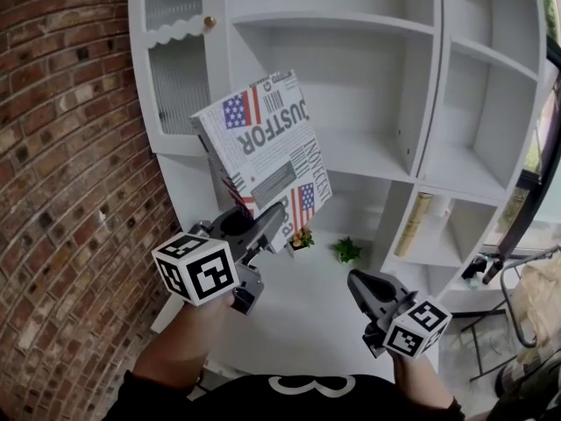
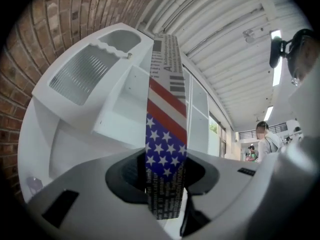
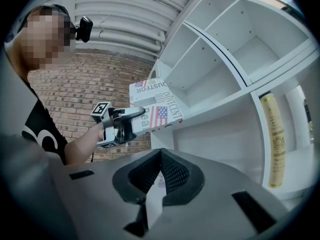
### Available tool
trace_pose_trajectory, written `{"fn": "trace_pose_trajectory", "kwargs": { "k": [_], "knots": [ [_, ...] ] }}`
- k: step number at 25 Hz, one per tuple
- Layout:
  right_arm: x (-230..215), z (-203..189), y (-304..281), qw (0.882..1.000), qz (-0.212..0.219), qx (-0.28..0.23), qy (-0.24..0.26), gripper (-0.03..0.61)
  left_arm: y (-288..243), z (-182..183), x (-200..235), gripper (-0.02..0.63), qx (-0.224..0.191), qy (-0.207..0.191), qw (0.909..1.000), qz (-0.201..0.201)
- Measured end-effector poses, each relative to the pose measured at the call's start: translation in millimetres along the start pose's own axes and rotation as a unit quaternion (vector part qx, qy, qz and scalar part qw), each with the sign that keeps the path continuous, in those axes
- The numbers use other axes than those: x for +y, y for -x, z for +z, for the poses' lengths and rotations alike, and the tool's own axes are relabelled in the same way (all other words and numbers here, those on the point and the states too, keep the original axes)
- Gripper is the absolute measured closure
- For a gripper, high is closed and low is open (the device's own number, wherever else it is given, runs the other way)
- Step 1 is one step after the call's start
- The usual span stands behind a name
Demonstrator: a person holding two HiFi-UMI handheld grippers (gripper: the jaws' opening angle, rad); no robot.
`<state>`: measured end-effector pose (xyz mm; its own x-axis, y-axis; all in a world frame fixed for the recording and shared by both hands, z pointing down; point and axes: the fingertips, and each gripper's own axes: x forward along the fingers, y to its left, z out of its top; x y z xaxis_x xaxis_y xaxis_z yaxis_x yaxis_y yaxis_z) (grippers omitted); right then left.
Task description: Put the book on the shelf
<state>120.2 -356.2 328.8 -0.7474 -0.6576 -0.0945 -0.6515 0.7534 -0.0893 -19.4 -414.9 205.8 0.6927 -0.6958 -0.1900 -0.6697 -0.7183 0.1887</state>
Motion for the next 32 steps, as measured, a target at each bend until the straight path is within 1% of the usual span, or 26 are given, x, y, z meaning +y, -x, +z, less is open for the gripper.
{"fn": "trace_pose_trajectory", "kwargs": {
  "k": [4,10,14,18,21,27,32],
  "knots": [
    [-5,3,3,1.0,0.004,0.002,0.016,0.568,-17,19,7,0.464,-0.006,-0.031,0.9992,0.023],
    [-13,3,1,0.999,0.014,0.01,0.036,0.568,-45,40,15,0.463,0.002,-0.065,0.9967,0.047],
    [-15,-7,0,0.999,0.02,0.019,0.03,0.568,-63,51,24,0.464,0.012,-0.088,0.9941,0.062],
    [-18,-19,2,0.999,0.023,0.026,0.021,0.568,-80,62,36,0.464,0.02,-0.102,0.9913,0.082],
    [-22,-25,5,0.999,0.02,0.031,0.014,0.568,-95,64,45,0.463,0.036,-0.119,0.9874,0.097],
    [-35,-33,18,0.999,0.004,0.039,0.007,0.568,-126,59,60,0.463,0.068,-0.126,0.9841,0.106],
    [-43,-33,26,0.999,-0.007,0.038,0.005,0.568,-147,52,73,0.463,0.08,-0.117,0.9821,0.123]
  ]
}}
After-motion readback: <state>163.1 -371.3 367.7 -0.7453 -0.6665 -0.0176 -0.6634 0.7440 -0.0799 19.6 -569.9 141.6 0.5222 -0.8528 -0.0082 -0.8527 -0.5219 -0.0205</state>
